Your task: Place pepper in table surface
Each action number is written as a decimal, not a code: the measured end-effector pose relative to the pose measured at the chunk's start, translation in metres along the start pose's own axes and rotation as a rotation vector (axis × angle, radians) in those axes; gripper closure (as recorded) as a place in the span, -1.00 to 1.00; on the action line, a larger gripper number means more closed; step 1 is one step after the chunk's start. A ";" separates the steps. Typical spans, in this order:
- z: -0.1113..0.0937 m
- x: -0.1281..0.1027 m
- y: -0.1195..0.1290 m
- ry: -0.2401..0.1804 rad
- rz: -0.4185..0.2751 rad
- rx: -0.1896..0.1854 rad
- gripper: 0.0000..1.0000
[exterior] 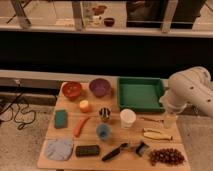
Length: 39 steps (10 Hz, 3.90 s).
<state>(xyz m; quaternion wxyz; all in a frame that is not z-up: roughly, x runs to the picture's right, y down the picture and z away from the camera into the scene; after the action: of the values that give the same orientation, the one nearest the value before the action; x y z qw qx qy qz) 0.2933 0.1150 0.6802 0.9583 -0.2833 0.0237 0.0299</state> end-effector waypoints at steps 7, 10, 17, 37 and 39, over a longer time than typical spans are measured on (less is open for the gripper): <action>0.000 0.000 0.000 0.000 0.000 0.000 -0.60; 0.000 0.000 0.000 0.000 0.000 0.000 -0.60; 0.000 0.000 0.000 0.000 0.000 0.000 -0.60; 0.006 -0.021 0.009 -0.064 -0.025 -0.038 -0.60; 0.009 -0.030 0.014 -0.120 -0.042 -0.060 -0.60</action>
<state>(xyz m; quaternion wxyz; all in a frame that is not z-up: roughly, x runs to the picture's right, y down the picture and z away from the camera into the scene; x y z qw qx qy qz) 0.2631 0.1308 0.6821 0.9495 -0.3098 -0.0408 0.0275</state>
